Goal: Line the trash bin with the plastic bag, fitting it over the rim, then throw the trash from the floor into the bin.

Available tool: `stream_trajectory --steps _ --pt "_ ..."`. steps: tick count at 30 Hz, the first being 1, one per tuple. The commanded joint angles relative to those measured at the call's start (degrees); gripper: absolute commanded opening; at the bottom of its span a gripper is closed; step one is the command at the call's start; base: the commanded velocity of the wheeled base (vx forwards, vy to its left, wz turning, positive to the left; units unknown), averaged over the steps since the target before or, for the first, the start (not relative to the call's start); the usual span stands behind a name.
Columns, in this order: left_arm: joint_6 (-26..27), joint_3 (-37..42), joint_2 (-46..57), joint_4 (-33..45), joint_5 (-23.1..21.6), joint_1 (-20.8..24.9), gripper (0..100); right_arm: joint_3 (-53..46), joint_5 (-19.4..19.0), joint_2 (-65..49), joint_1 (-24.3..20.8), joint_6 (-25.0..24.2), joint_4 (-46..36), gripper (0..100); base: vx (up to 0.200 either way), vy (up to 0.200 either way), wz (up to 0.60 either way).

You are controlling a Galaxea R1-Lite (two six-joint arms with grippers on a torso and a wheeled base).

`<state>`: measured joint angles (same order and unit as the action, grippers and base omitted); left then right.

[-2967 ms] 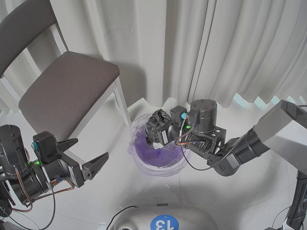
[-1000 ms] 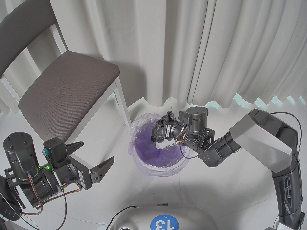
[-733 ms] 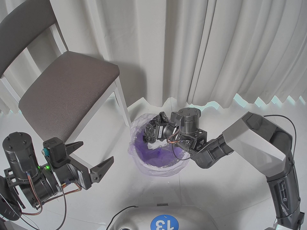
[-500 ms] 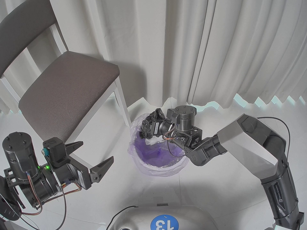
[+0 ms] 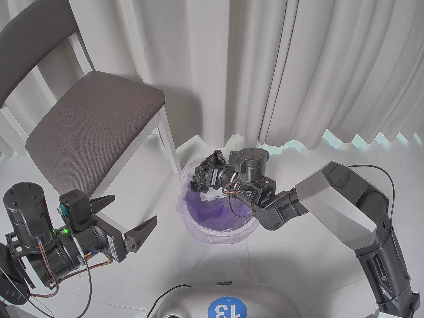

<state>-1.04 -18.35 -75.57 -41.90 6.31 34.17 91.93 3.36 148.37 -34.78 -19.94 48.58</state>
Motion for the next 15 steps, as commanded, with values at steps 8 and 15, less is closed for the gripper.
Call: stream_trajectory --steps 8,15 --pt "0.0 0.1 0.6 0.0 0.0 0.1 100 -18.2 0.2 -7.2 0.6 2.0 8.0 0 0.000 0.000 0.00" --pt "0.1 0.0 1.3 0.0 -0.1 0.3 100 -29.4 0.4 -10.8 0.2 3.6 14.6 0 0.000 0.000 0.00"
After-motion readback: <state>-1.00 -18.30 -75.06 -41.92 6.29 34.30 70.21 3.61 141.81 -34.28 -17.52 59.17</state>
